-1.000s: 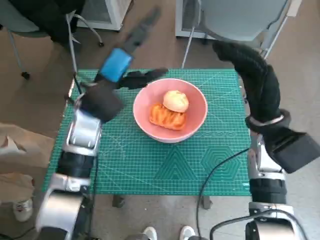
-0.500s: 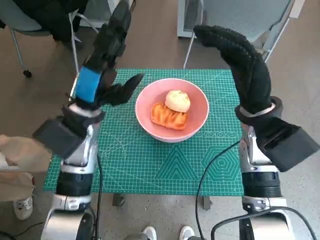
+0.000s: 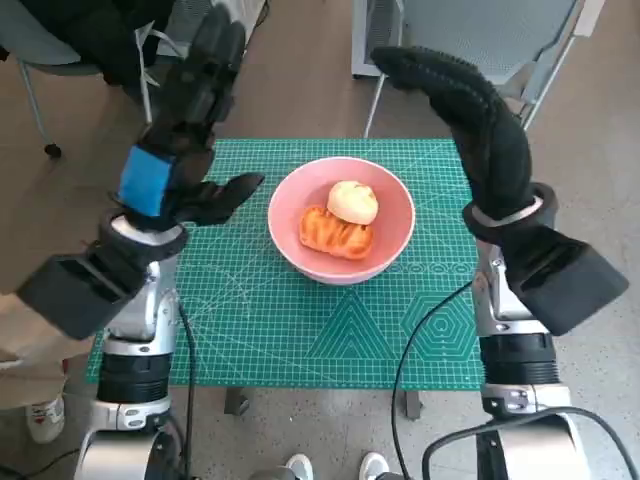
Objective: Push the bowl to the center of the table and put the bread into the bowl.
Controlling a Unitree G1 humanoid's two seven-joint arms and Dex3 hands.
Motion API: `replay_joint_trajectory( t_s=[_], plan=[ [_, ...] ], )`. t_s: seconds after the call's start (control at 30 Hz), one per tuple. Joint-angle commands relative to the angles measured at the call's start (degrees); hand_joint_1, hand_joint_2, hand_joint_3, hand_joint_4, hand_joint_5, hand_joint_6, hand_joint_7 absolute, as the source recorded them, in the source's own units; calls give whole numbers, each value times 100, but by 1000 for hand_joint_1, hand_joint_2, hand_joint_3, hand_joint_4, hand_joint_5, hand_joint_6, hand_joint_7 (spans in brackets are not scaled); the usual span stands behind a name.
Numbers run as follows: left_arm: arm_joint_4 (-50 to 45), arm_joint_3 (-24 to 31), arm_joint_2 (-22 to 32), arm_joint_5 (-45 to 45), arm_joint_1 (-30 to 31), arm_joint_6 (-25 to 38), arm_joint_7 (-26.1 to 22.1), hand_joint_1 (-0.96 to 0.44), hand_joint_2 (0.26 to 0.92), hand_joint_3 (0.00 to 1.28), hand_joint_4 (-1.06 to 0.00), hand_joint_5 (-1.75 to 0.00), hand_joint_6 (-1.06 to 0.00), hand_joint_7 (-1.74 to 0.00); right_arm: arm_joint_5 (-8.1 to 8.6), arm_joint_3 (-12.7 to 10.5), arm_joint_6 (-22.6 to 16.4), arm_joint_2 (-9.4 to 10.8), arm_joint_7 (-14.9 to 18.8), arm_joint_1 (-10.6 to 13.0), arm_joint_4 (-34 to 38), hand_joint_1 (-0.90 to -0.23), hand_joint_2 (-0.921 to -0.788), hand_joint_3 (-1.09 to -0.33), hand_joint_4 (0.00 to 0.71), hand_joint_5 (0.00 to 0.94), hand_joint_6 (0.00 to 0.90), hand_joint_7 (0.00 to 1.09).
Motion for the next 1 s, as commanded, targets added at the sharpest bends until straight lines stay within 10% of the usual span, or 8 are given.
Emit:
replay_joint_trajectory(
  t_s=[0.03, 1.0],
  plan=[
    [-75, 107, -17, -309, 53, 209, -150, -622, 921, 82, 1, 1, -136, -34, -69, 26, -67, 0, 46, 14, 147, -731, -921, -815, 159, 1, -1, 477],
    [535, 154, -74, -299, -108, -12, -650, -676, 921, 259, 1, 1, -109, -23, -45, -53, -161, -23, 66, 35, 331, -711, -921, -825, 157, 0, -1, 474]
  ],
)
